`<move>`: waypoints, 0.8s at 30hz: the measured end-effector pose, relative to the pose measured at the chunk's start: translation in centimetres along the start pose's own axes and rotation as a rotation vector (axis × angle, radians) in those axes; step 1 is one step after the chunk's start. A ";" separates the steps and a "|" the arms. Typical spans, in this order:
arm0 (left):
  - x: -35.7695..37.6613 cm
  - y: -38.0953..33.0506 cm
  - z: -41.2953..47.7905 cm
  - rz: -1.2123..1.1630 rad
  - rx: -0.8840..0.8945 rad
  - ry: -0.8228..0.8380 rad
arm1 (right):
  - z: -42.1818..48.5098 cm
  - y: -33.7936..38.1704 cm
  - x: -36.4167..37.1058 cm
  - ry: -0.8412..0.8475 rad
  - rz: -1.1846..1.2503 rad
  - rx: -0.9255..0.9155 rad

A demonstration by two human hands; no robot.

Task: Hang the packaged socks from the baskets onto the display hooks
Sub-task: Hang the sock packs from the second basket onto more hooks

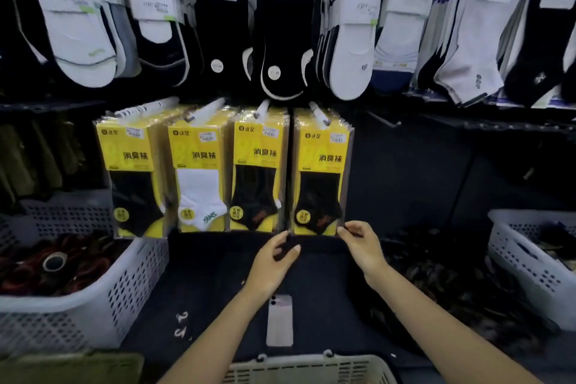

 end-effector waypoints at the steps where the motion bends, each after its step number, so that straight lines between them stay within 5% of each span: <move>1: -0.1 2.1 -0.8 0.013 -0.029 0.004 | -1.5 -1.4 0.1 0.048 -0.004 0.024; 8: 1.2 18.7 -8.5 0.025 -0.442 -0.015 | -14.6 -14.5 1.0 0.255 0.057 0.459; 12: 1.6 25.9 -11.6 0.139 -0.783 -0.015 | -19.9 -21.7 0.3 0.429 -0.210 0.587; 24: 3.2 34.2 -11.0 0.157 -1.035 -0.005 | -22.5 -29.3 2.5 0.466 -0.143 0.916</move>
Point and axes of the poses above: each hand's wrist, its own z-axis towards the middle knuckle, its own x-axis out of the palm, y = z × x, the point moved 1 cm from there along z, towards the middle knuckle, and after that the axes turned 12 degrees about -x, right-handed, at the moved point
